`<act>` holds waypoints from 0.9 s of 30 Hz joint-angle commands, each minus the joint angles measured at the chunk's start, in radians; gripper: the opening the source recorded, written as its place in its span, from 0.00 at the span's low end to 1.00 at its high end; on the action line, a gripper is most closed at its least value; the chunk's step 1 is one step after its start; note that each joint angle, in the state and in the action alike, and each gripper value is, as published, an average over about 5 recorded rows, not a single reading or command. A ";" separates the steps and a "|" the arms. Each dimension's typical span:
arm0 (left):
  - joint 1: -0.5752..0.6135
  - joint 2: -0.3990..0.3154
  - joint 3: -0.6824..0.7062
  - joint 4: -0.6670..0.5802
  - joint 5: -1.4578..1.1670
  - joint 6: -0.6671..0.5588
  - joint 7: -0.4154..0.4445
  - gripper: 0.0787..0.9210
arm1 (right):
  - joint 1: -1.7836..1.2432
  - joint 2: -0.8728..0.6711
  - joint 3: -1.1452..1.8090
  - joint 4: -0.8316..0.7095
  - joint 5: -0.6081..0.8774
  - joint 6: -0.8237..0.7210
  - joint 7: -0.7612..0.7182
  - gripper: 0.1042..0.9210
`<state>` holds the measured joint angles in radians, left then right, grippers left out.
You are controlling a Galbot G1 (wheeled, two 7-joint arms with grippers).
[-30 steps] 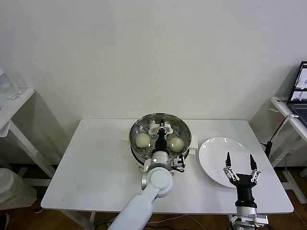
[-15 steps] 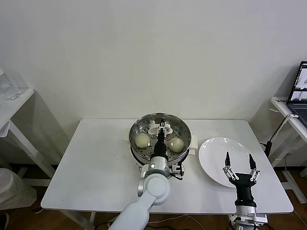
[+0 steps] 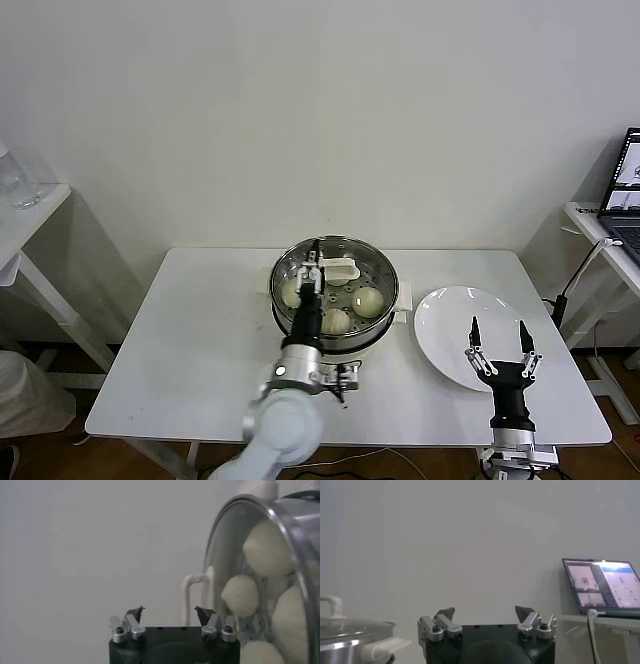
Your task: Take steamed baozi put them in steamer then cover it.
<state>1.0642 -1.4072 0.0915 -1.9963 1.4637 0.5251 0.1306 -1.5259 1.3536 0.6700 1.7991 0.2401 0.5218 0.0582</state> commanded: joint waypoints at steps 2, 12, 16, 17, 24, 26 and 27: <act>0.309 0.055 -0.455 -0.258 -0.868 -0.415 -0.353 0.88 | -0.029 -0.013 0.005 0.092 0.020 -0.135 -0.010 0.88; 0.433 0.003 -0.783 -0.110 -1.261 -0.612 -0.194 0.88 | -0.031 -0.013 0.004 0.188 0.064 -0.254 -0.028 0.88; 0.462 0.003 -0.775 -0.117 -1.271 -0.627 -0.180 0.88 | -0.034 -0.008 -0.003 0.204 0.077 -0.267 -0.033 0.88; 0.467 0.003 -0.769 -0.121 -1.271 -0.627 -0.180 0.88 | -0.036 -0.007 -0.005 0.207 0.080 -0.265 -0.035 0.88; 0.487 0.005 -0.732 -0.149 -1.265 -0.619 -0.174 0.88 | -0.050 -0.009 -0.011 0.222 0.078 -0.264 -0.050 0.88; 0.491 0.007 -0.726 -0.150 -1.263 -0.617 -0.171 0.88 | -0.056 -0.012 -0.012 0.227 0.076 -0.265 -0.054 0.88; 0.493 0.008 -0.724 -0.149 -1.263 -0.616 -0.169 0.88 | -0.058 -0.013 -0.012 0.229 0.076 -0.266 -0.056 0.88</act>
<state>1.4906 -1.3995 -0.5640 -2.1383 0.3374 -0.0200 -0.0481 -1.5716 1.3446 0.6608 1.9912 0.3041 0.2922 0.0149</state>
